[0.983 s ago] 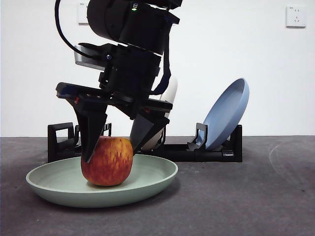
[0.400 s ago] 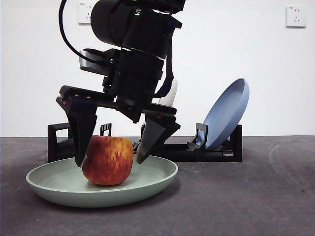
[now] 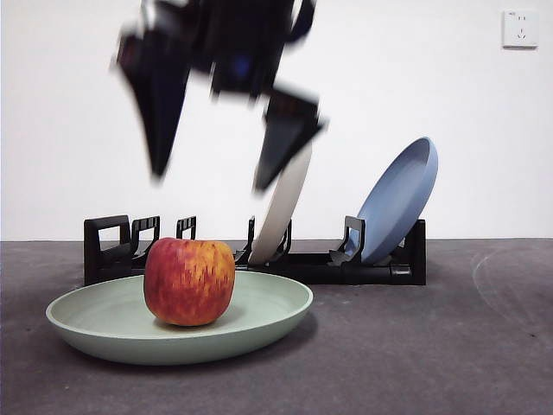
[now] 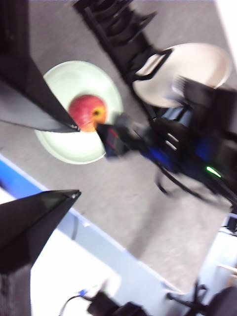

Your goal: Take the green plate from the plate rack,put the plate on the table,take the apple from the table,put the apple in the plate

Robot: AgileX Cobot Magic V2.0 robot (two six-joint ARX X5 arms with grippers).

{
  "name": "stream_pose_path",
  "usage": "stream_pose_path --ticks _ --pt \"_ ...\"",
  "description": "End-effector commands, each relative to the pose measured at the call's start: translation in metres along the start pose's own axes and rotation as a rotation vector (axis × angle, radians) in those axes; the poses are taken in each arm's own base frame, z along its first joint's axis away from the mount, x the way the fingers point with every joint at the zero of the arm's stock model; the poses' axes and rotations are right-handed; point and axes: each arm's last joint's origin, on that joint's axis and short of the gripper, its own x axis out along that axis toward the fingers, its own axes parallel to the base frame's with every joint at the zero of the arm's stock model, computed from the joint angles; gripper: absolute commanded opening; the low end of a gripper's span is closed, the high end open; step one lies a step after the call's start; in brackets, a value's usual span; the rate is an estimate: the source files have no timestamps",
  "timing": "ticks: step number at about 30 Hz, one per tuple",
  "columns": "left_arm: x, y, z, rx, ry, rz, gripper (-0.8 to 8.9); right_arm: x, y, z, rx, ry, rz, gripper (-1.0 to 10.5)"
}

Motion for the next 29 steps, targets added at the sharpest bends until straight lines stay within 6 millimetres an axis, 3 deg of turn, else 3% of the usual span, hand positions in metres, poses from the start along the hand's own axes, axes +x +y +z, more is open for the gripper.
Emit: stream_pose_path --ticks 1,7,12,15,21,29 --pt "0.0 0.0 0.002 -0.01 -0.035 0.013 1.93 -0.045 0.0 -0.007 -0.051 -0.046 0.001 5.7" --pt "0.0 -0.001 0.008 -0.014 -0.09 0.004 1.93 -0.12 -0.004 -0.048 -0.065 -0.09 -0.06 5.7" --pt "0.0 -0.001 0.011 -0.018 -0.125 -0.003 1.93 -0.181 -0.005 -0.092 -0.05 -0.261 -0.054 5.7" --pt "0.0 -0.001 0.011 -0.042 -0.126 -0.004 1.93 -0.207 -0.006 -0.12 -0.017 -0.343 -0.043 5.7" --pt "0.0 -0.001 0.012 -0.084 -0.125 -0.009 1.93 -0.232 -0.009 -0.177 0.043 -0.44 -0.023 5.6" --pt "0.0 -0.003 0.011 -0.11 -0.11 -0.084 1.93 -0.221 -0.012 -0.232 0.145 -0.442 0.032 5.6"
